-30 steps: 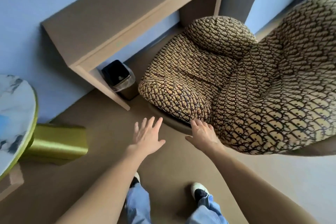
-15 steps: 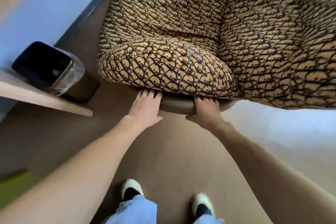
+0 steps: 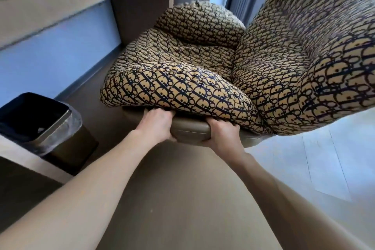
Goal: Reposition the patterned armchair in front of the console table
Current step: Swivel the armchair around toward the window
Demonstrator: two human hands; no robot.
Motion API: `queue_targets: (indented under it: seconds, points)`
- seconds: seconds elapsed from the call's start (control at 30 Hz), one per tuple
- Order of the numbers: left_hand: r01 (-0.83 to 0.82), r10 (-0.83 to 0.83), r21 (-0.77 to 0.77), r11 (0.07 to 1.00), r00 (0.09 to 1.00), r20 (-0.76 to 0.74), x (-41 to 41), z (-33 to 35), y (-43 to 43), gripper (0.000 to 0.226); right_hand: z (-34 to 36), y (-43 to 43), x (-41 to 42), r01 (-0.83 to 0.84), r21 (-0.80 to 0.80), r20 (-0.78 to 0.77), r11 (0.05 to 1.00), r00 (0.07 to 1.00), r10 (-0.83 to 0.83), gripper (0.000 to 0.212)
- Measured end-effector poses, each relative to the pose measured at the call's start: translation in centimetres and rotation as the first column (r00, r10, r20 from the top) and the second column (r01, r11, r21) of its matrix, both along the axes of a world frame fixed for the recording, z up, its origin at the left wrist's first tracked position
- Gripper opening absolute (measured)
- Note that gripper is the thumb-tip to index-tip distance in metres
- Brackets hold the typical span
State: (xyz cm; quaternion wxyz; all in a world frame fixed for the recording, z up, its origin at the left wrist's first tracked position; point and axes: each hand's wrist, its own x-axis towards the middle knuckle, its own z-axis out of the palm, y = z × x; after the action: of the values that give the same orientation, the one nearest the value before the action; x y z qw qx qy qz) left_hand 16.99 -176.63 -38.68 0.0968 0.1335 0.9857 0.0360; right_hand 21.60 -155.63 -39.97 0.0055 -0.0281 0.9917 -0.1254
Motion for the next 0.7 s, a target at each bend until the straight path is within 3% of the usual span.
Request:
queue_targets:
  seconds: [0.23,0.4,0.7]
  points:
    - [0.0,0.005,0.067,0.998,0.997,-0.072,-0.9,-0.2,-2.7,0.074,-0.2,-3.3,-0.1,0.032,-0.024,-0.075,0.999,0.997,-0.034,0.047]
    - [0.045,-0.036,0.131,0.99,0.997,-0.074,-1.1,-0.5,-3.7,0.061,-0.2,-4.2,0.3,0.08,-0.019,-0.09,0.997,0.993,-0.081,0.052]
    - [0.075,-0.064,0.151,0.986,0.995,-0.073,1.2,-0.1,-5.0,0.061,0.5,-5.4,2.9,0.082,-0.028,-0.077,0.996,0.994,-0.083,0.052]
